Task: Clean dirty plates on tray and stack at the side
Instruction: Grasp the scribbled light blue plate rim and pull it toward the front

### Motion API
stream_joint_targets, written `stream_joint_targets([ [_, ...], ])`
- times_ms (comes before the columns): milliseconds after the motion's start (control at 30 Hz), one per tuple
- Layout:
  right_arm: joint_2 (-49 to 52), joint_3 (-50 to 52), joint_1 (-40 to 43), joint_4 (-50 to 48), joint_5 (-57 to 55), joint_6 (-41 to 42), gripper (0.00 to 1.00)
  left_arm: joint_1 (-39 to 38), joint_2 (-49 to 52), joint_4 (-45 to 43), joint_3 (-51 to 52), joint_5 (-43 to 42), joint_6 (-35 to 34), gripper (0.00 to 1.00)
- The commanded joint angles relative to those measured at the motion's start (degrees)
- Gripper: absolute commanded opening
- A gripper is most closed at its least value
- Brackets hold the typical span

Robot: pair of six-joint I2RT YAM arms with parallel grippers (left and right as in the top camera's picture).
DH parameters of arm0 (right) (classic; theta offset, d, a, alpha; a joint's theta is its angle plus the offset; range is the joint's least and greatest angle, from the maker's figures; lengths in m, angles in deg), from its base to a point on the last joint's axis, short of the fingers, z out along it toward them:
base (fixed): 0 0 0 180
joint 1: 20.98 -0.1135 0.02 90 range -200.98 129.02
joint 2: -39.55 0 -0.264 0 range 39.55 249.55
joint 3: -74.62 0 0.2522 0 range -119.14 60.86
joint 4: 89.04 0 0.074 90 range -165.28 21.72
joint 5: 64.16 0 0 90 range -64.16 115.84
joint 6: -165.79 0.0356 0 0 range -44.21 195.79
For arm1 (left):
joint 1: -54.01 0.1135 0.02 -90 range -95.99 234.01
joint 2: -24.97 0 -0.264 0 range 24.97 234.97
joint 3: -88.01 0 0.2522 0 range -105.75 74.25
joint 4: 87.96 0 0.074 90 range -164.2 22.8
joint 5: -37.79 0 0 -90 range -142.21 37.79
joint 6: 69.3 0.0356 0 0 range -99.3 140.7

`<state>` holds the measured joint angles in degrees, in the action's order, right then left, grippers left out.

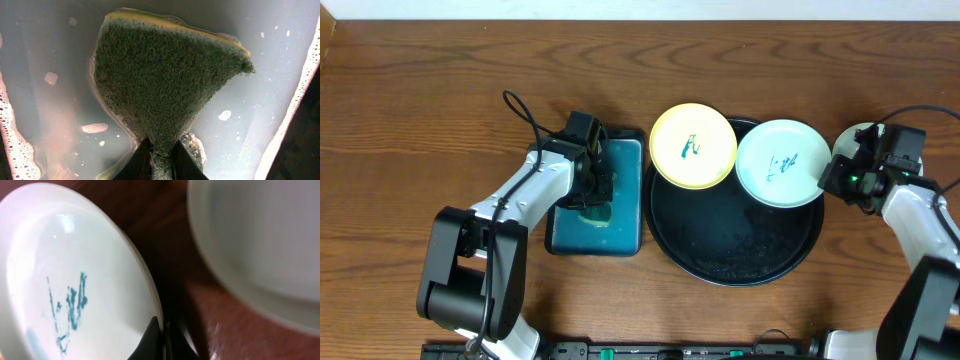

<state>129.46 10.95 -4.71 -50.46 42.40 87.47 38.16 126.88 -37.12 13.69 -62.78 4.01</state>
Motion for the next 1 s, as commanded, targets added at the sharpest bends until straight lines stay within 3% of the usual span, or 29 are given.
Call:
stream_joint_targets([
  [0, -2.71, 0.15, -0.72, 4.79, 8.20, -0.15, 0.01, 0.02, 2.16, 0.37, 0.72, 0.55, -0.11, 0.13],
  [300, -2.91, 0.15, -5.77, 21.18, 7.08, 0.24, 0.01, 0.02, 2.16, 0.33, 0.72, 0.52, -0.11, 0.13],
  [967, -2.89, 3.10, -20.00, 17.97, -4.79, 3.28, 0.01, 0.02, 2.16, 0.37, 0.72, 0.52, -0.11, 0.13],
])
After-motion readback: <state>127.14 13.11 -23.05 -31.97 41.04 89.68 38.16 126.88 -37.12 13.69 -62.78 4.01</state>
